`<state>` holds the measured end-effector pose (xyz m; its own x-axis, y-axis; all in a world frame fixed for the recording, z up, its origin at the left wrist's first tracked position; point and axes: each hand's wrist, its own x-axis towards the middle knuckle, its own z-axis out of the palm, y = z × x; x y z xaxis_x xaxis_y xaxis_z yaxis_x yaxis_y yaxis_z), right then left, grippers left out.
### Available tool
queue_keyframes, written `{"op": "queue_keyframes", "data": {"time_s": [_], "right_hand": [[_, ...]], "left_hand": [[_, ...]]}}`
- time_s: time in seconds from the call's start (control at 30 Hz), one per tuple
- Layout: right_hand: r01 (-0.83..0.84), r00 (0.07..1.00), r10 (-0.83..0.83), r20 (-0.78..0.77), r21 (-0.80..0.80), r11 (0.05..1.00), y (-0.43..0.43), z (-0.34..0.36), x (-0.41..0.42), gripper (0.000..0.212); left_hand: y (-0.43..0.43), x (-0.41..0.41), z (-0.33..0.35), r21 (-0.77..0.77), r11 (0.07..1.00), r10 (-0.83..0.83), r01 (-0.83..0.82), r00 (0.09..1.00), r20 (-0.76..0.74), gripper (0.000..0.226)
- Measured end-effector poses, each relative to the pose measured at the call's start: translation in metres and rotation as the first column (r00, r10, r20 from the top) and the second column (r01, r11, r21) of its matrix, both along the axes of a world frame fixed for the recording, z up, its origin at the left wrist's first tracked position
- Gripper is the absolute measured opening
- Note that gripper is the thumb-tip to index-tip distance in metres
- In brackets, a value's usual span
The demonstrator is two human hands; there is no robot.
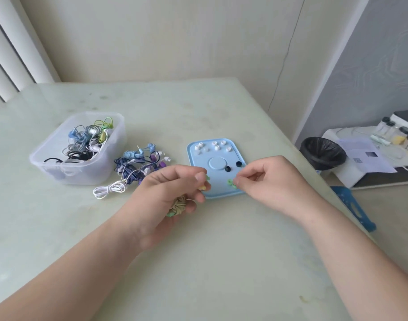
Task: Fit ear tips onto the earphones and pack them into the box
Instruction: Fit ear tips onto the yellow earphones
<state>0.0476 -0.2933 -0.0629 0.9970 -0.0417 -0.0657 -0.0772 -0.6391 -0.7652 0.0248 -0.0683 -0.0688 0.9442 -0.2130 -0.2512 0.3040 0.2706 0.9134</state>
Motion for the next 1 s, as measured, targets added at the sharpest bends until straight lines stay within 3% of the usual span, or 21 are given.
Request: {"op": "queue_keyframes", "data": {"time_s": [0.1,0.23,0.3,0.37,0.43,0.5,0.7,1.0], "right_hand": [[-0.040,0.998,0.042,0.036,-0.066,0.997,0.002,0.000,-0.004,0.011],[-0.039,0.996,0.044,0.082,-0.060,0.997,0.005,0.002,-0.013,0.013],[-0.012,0.993,0.006,0.119,0.050,0.999,0.008,0.005,-0.016,0.010],[0.003,0.995,-0.032,0.093,0.295,0.955,0.016,0.008,-0.021,0.006],[0.027,0.999,-0.036,0.006,0.541,0.840,0.025,0.008,-0.025,0.007],[0.061,0.997,-0.019,-0.070,0.674,0.736,0.034,0.005,-0.028,0.014],[0.110,0.983,0.057,-0.174,0.810,0.577,0.044,-0.001,-0.030,0.022],[0.135,0.976,0.079,-0.201,0.854,0.503,0.045,-0.006,-0.028,0.025]], "left_hand": [[0.003,0.000,-0.002,-0.063,0.998,-0.005,0.006,1.000,0.009,0.012],[0.003,-0.001,-0.006,-0.031,0.999,-0.005,0.007,0.999,0.052,0.022],[0.002,-0.002,-0.008,-0.025,1.000,0.005,-0.003,0.998,0.067,0.025],[0.003,-0.002,-0.011,-0.018,1.000,0.008,-0.006,0.996,0.084,0.026],[0.003,-0.003,-0.012,-0.008,1.000,0.008,-0.007,0.994,0.105,0.029],[0.002,-0.004,-0.014,0.004,1.000,0.013,-0.014,0.991,0.134,0.028],[0.001,-0.005,-0.014,0.038,0.999,0.011,-0.019,0.982,0.189,0.017],[-0.002,-0.005,-0.021,0.152,0.984,0.037,-0.091,0.945,0.326,0.009]]}}
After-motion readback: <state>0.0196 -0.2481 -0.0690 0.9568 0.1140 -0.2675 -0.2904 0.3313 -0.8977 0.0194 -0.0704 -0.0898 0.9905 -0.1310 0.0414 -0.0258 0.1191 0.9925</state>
